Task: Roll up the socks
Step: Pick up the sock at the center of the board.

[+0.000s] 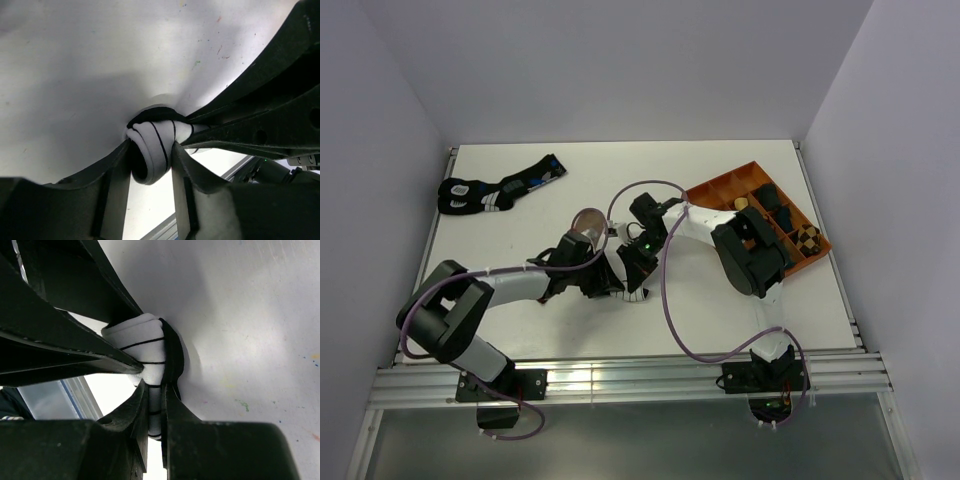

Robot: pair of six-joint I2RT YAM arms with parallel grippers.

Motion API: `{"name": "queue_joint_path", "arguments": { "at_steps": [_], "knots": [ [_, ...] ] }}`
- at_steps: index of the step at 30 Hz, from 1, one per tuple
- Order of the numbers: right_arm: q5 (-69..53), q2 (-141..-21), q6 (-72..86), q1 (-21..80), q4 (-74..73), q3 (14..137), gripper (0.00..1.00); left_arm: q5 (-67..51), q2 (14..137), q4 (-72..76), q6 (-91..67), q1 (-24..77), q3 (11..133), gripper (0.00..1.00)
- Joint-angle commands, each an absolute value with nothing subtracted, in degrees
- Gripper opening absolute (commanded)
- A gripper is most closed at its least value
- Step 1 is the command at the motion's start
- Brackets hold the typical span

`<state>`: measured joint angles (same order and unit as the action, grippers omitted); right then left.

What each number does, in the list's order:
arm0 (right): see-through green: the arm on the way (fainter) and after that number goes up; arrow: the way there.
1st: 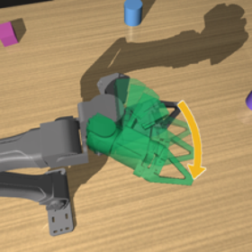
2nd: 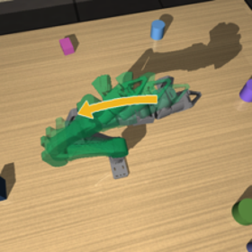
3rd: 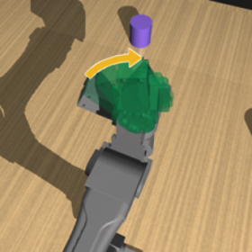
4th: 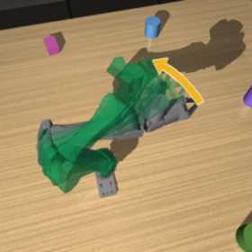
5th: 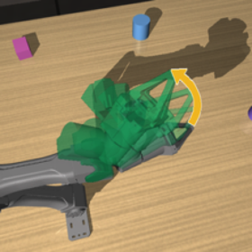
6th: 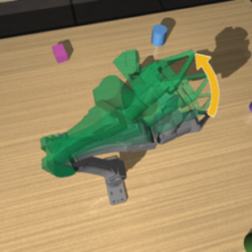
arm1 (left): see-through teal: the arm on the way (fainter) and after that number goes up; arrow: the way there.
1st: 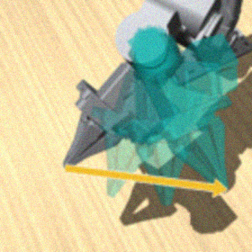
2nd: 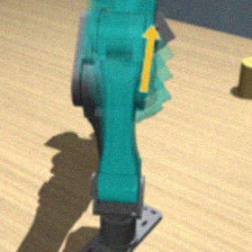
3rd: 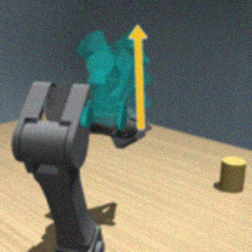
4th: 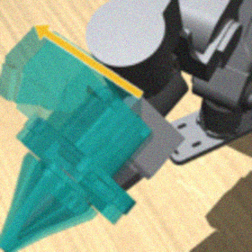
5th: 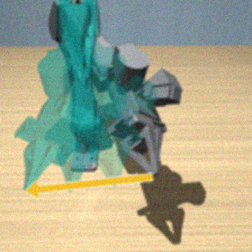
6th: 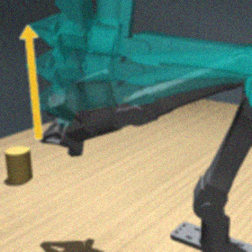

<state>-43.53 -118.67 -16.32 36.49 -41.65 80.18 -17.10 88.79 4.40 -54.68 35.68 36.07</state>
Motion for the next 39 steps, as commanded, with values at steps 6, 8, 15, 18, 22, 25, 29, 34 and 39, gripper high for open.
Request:
{"name": "queue_joint_path", "arguments": {
  "at_steps": [6,8,15,18,22,25,29,34,39],
  "knots": [
    [-38.6,-118.3,-17.4,36.4,-39.7,78.6,0.0,-13.6,85.3,2.3,-53.4,35.0,34.4,0.43],
    [-38.5,-118.4,-17.4,36.4,-39.6,78.6,0.0,-13.4,84.6,2.0,-53.4,34.8,34.3,0.43],
    [-38.3,-118.4,-17.5,36.2,-39.4,78.0,0.0,-12.8,80.0,0.6,-52.9,33.0,33.7,0.44],
    [-38.3,-118.5,-17.5,36.1,-39.4,78.0,0.0,-12.9,79.1,0.2,-52.6,32.2,33.7,0.44],
    [-38.1,-118.4,-17.5,36.0,-39.2,78.0,0.0,-12.4,78.0,-2.0,-52.1,31.6,33.9,0.44],
    [-38.1,-118.1,-17.6,35.9,-39.2,77.9,0.0,-12.4,76.3,-2.9,-51.9,30.8,33.9,0.44],
    [-38.3,-117.7,-17.9,35.7,-39.6,78.1,0.0,-12.4,74.3,-4.5,-51.6,30.0,34.8,0.44],
    [-38.8,-115.9,-18.1,35.8,-40.3,79.1,0.0,-12.7,72.7,-5.5,-51.6,29.8,34.7,0.44],
    [-39.5,-115.1,-18.5,35.4,-41.6,80.6,0.0,-13.0,72.1,-4.9,-51.9,29.7,34.1,0.44]
  ]
}}
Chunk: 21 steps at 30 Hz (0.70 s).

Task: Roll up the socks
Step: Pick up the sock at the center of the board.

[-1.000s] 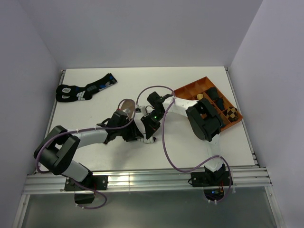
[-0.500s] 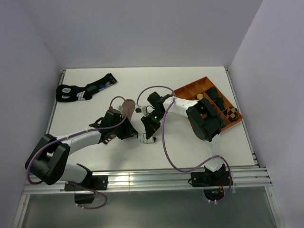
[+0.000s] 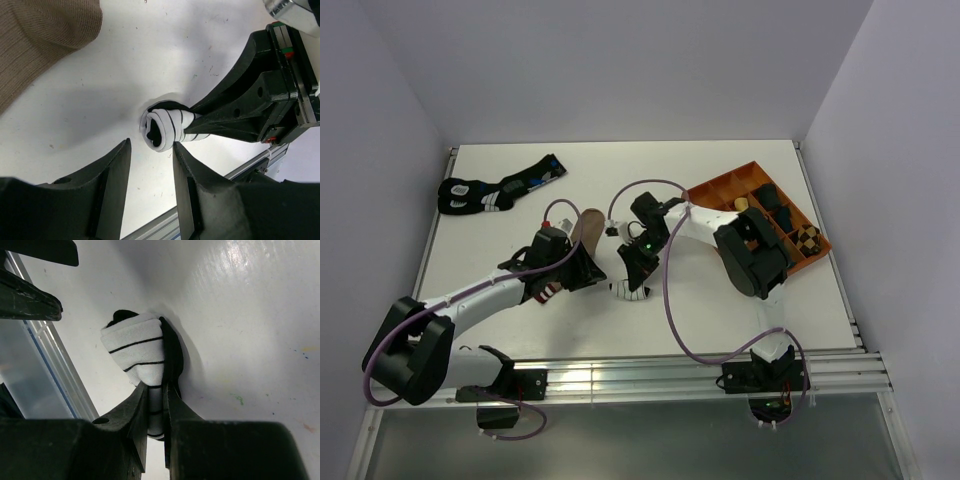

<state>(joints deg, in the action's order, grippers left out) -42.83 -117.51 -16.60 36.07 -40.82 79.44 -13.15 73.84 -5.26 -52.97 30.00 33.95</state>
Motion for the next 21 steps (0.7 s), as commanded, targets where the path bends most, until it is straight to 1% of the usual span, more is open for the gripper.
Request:
{"name": "queue_joint_path", "arguments": {
  "at_steps": [1,21],
  "knots": [
    [-39.6,-114.7,-18.5,35.2,-41.8,80.8,0.0,-13.0,72.0,-4.8,-51.9,29.8,33.9,0.44],
    [-41.1,-111.3,-18.6,31.9,-45.4,86.1,0.0,-14.5,71.0,-4.0,-52.1,29.7,33.5,0.44]
  ]
}}
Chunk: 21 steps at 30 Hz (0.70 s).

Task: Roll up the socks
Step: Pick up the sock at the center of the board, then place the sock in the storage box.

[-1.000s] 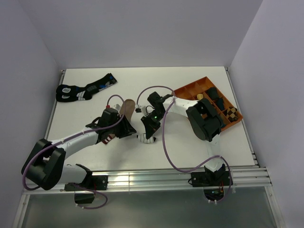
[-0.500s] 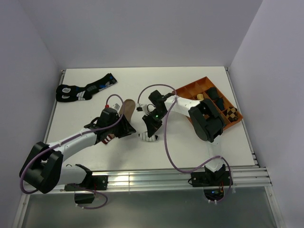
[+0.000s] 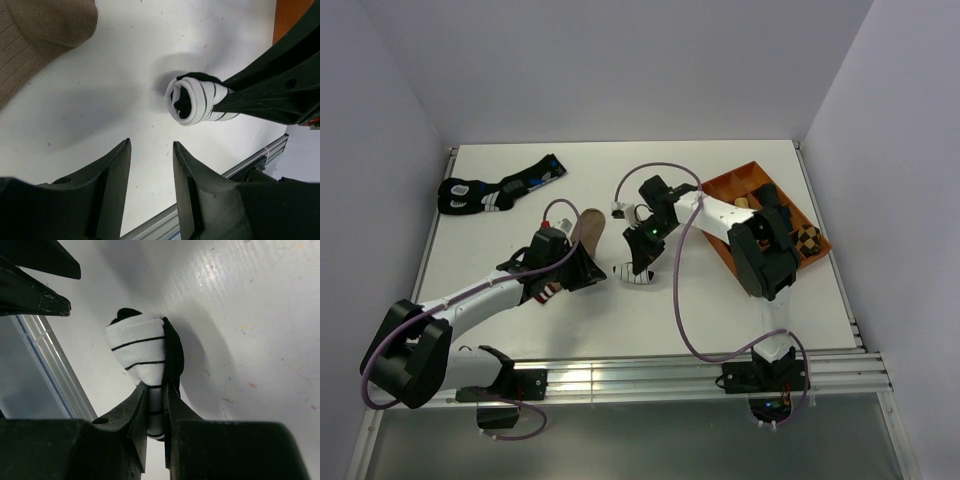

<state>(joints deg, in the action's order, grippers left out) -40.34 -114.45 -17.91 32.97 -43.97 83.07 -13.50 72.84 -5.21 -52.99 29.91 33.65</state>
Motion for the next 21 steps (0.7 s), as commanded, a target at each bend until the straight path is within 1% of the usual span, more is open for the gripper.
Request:
{"name": "queue_joint_path", "arguments": {
  "at_steps": [1,6,13,17,21],
  "knots": [
    [-41.2,-111.2,-18.6,31.6,-45.6,86.4,0.0,-14.5,71.0,-3.9,-52.0,29.7,33.6,0.44],
    [-41.9,-110.6,-18.9,28.1,-47.9,90.3,0.0,-15.6,70.1,-3.6,-52.5,29.6,33.8,0.44],
    [-41.2,-110.2,-18.9,18.6,-51.4,98.0,0.0,-16.4,68.6,-5.4,-51.1,29.6,36.3,0.45],
    [-37.5,-110.4,-18.7,10.6,-51.2,101.9,0.0,-17.3,67.3,-5.6,-51.0,29.6,36.8,0.45],
    [-30.8,-111.3,-19.2,5.5,-48.6,101.8,0.0,-18.1,65.7,-5.1,-51.1,29.6,36.8,0.46]
  ]
}}
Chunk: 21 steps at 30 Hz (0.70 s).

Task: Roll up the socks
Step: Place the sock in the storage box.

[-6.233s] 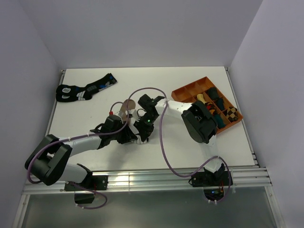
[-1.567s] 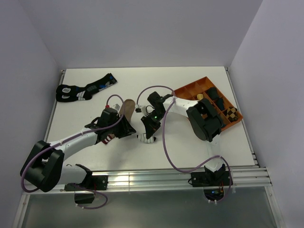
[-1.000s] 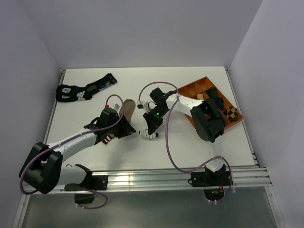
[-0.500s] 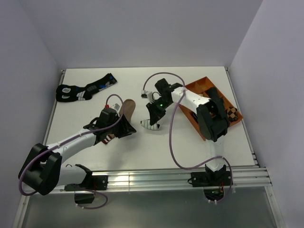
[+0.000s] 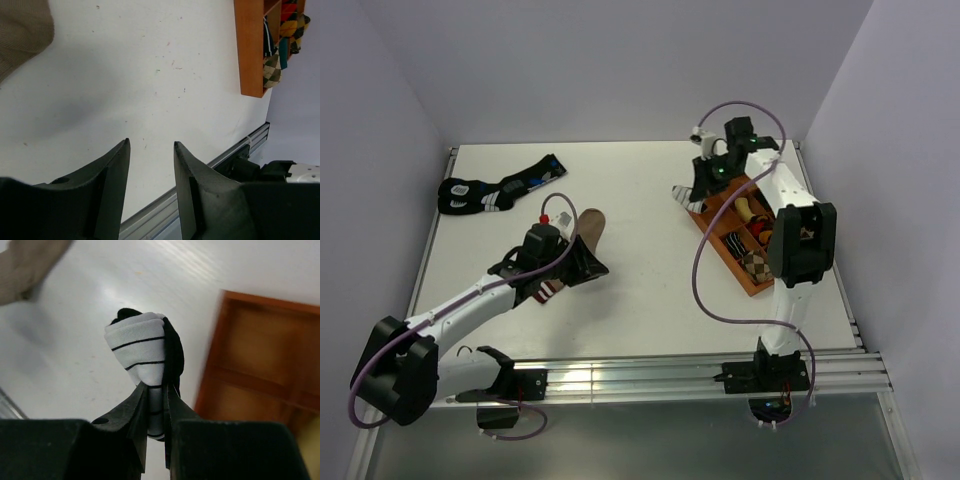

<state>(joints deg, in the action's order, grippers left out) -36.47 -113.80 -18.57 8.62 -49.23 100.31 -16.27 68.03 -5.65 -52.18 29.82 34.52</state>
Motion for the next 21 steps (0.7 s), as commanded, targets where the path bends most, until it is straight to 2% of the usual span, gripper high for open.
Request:
{"name": "queue_joint_path", "arguments": {
  "at_steps": [1,7,21],
  "knots": [
    [-29.8,-111.3,-19.3,4.7,-47.9,101.4,0.0,-18.3,65.5,-4.8,-51.1,29.7,36.8,0.46],
    [-22.9,-109.6,-19.0,1.0,-39.4,95.2,0.0,-18.7,64.0,-4.3,-50.7,29.6,36.4,0.46],
    [-17.4,-107.3,-19.4,0.4,-35.4,86.9,0.0,-19.8,64.4,-4.0,-50.1,29.6,36.5,0.46]
  ]
}}
